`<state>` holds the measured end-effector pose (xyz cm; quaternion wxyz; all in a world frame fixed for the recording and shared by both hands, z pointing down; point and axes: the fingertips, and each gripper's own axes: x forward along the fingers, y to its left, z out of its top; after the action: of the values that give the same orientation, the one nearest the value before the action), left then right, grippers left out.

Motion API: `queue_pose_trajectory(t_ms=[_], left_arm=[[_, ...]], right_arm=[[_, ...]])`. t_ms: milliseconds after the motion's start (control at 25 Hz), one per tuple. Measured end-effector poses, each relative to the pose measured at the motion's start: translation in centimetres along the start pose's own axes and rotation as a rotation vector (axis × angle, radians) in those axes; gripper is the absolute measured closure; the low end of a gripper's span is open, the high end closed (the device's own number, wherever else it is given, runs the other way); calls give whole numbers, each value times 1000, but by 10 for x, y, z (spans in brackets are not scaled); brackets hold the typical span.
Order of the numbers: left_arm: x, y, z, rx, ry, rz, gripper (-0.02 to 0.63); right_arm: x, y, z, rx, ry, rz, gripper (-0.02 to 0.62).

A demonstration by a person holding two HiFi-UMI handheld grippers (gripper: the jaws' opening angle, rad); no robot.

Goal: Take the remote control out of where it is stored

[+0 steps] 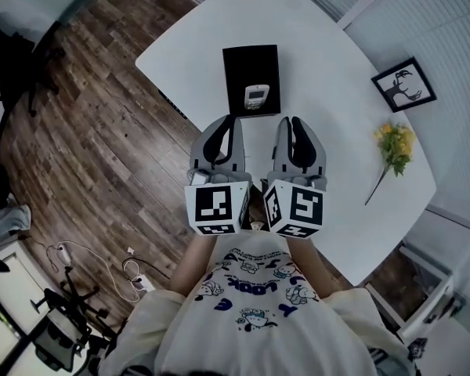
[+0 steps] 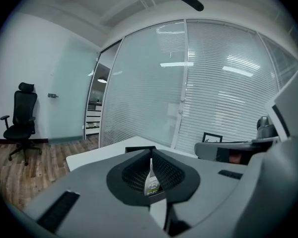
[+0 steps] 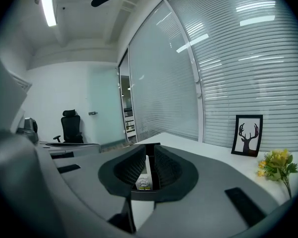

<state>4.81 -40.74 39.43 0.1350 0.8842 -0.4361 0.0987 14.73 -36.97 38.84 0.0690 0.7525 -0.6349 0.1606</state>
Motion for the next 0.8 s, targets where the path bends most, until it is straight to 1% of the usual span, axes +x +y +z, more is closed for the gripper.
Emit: queue_pose_trajectory(t_ms=[240, 360, 440, 520, 600, 680, 800], left_arm=[[30, 1, -11, -18, 44, -48, 581], [45, 1, -17, -12, 69, -66, 580], [53, 2, -19, -13, 74, -81, 580], [61, 3, -22, -32, 73, -106, 577], [66, 4, -25, -45, 81, -131, 546], [72, 6, -30, -40, 93, -148, 537], [79, 7, -34, -30, 108, -175, 500]], right_arm=[[23, -11, -9, 4, 31, -27, 528], [34, -16, -14, 9, 47, -36, 528], [41, -18, -16, 11, 53, -41, 528], [46, -19, -17, 8, 60, -45, 528], [50, -18, -19, 6, 68, -50, 528], [53, -19, -22, 7, 74, -55, 528], [57, -21, -27, 10, 89, -66, 528]])
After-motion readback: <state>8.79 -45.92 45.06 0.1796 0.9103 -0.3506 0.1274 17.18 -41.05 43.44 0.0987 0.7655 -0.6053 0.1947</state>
